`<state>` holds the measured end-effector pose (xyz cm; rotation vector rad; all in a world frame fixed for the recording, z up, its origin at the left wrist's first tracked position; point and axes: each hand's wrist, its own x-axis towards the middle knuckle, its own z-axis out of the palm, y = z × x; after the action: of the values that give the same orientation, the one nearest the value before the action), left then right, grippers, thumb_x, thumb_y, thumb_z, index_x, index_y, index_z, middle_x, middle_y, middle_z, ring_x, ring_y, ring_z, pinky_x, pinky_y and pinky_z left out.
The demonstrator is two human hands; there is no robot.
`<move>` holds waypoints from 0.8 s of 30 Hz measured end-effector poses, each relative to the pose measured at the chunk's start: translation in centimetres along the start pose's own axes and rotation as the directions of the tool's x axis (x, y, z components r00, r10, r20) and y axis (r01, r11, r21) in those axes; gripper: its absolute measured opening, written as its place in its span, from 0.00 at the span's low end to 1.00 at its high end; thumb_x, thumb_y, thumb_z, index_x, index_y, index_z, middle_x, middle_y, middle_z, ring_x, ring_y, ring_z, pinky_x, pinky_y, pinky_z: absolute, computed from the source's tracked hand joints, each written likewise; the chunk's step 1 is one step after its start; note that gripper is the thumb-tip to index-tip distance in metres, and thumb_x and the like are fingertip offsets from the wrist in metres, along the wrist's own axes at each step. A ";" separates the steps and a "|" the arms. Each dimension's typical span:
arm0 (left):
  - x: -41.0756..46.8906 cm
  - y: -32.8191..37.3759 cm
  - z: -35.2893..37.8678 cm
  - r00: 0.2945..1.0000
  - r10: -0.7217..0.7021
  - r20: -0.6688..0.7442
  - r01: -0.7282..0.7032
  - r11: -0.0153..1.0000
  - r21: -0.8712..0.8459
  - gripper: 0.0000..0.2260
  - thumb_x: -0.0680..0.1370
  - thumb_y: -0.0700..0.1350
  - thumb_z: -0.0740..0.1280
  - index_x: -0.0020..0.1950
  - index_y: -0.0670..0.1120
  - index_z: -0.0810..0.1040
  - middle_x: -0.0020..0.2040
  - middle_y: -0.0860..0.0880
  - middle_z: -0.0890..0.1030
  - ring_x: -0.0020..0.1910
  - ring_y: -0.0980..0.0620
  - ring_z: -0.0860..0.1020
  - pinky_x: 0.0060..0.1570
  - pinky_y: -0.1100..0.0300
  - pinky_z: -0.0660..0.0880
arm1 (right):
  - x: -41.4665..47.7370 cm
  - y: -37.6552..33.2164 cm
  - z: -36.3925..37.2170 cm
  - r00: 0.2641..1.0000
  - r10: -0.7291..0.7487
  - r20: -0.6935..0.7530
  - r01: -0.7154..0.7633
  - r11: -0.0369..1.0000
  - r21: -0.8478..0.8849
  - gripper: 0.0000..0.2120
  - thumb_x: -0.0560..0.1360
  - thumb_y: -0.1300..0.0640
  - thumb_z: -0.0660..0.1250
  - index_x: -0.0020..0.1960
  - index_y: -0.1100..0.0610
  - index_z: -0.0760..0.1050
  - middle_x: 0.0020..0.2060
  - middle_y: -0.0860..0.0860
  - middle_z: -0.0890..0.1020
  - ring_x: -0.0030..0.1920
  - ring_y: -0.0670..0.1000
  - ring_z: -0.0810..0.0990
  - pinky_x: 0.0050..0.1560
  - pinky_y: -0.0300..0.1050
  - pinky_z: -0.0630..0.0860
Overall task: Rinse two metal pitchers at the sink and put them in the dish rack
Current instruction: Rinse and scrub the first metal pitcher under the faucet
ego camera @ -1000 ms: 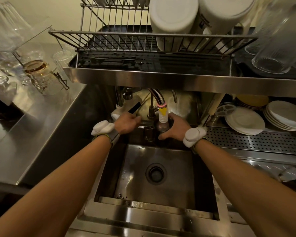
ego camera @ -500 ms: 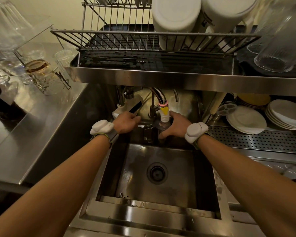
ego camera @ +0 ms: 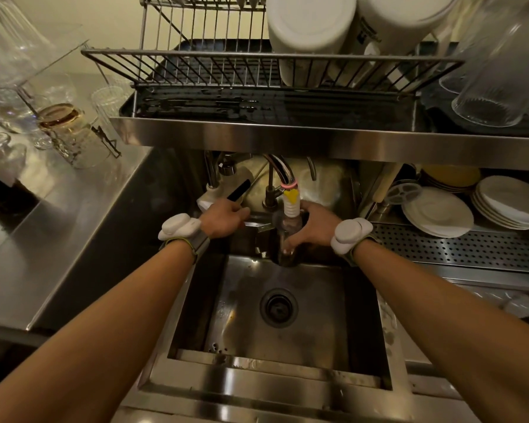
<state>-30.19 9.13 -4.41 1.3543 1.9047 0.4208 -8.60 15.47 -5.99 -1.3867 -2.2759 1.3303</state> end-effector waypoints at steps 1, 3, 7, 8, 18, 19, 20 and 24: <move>0.0 -0.1 -0.1 1.000 -0.008 0.000 0.008 1.000 0.005 0.18 0.81 0.50 0.58 0.53 0.39 0.80 0.52 0.40 0.83 0.53 0.43 0.80 0.61 0.48 0.74 | 0.0 0.0 0.1 1.000 -0.006 0.027 0.006 1.000 -0.004 0.37 0.57 0.55 0.81 0.63 0.54 0.72 0.54 0.50 0.80 0.53 0.52 0.80 0.50 0.47 0.79; 0.1 -0.3 -0.2 1.000 -0.016 -0.004 0.016 1.000 0.007 0.18 0.81 0.51 0.58 0.53 0.39 0.81 0.51 0.40 0.83 0.53 0.43 0.80 0.60 0.47 0.75 | 0.1 0.1 0.0 0.999 -0.008 0.032 0.009 1.000 -0.028 0.37 0.57 0.55 0.81 0.63 0.54 0.72 0.55 0.49 0.79 0.55 0.52 0.79 0.53 0.46 0.78; -0.1 -0.3 -0.1 1.000 -0.012 0.003 0.012 1.000 0.008 0.17 0.81 0.50 0.58 0.53 0.39 0.80 0.52 0.40 0.83 0.53 0.43 0.80 0.61 0.48 0.74 | 0.2 0.1 -0.1 1.000 -0.011 -0.016 0.011 1.000 -0.010 0.37 0.56 0.55 0.82 0.63 0.54 0.72 0.54 0.49 0.79 0.53 0.51 0.79 0.49 0.43 0.76; -0.1 -0.3 -0.1 1.000 -0.015 0.000 0.015 1.000 0.009 0.17 0.81 0.50 0.58 0.53 0.39 0.80 0.52 0.40 0.83 0.53 0.43 0.80 0.61 0.48 0.74 | 0.2 0.1 -0.1 1.000 -0.009 0.019 0.009 1.000 -0.022 0.37 0.56 0.55 0.82 0.62 0.53 0.72 0.54 0.49 0.80 0.53 0.52 0.79 0.47 0.43 0.78; -0.3 0.2 0.5 1.000 -0.005 0.008 0.005 1.000 -0.005 0.15 0.81 0.48 0.58 0.53 0.41 0.80 0.53 0.40 0.82 0.53 0.43 0.80 0.61 0.47 0.75 | -0.1 0.3 -0.5 1.000 -0.018 0.005 0.018 0.999 -0.040 0.37 0.57 0.58 0.81 0.63 0.55 0.71 0.56 0.51 0.79 0.52 0.52 0.79 0.49 0.44 0.77; -0.4 0.4 0.5 1.000 -0.004 0.019 0.004 1.000 -0.006 0.14 0.81 0.49 0.58 0.51 0.42 0.80 0.52 0.40 0.82 0.53 0.43 0.80 0.60 0.47 0.75 | -0.1 0.2 -0.5 1.000 -0.026 0.002 0.026 0.998 -0.052 0.37 0.57 0.58 0.81 0.63 0.55 0.71 0.56 0.51 0.79 0.52 0.52 0.78 0.51 0.44 0.76; -0.6 0.7 0.7 0.999 0.000 0.042 0.001 1.000 -0.010 0.14 0.81 0.50 0.58 0.50 0.43 0.80 0.51 0.41 0.82 0.52 0.44 0.80 0.57 0.48 0.75 | -0.1 0.3 -0.3 0.999 -0.032 0.002 0.032 0.998 -0.051 0.37 0.57 0.57 0.81 0.63 0.55 0.71 0.56 0.51 0.79 0.53 0.52 0.78 0.53 0.44 0.76; -1.1 2.0 1.8 0.976 0.000 0.218 0.013 0.998 -0.059 0.15 0.81 0.54 0.58 0.51 0.46 0.80 0.43 0.51 0.80 0.44 0.56 0.77 0.41 0.62 0.69 | -0.2 0.4 0.2 1.000 -0.023 -0.014 0.022 1.000 -0.016 0.37 0.56 0.56 0.81 0.63 0.55 0.71 0.55 0.51 0.79 0.54 0.52 0.79 0.53 0.43 0.76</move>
<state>-27.37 8.60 -3.88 1.2987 1.7032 0.3098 -8.29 15.26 -6.33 -1.3671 -2.2913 1.2939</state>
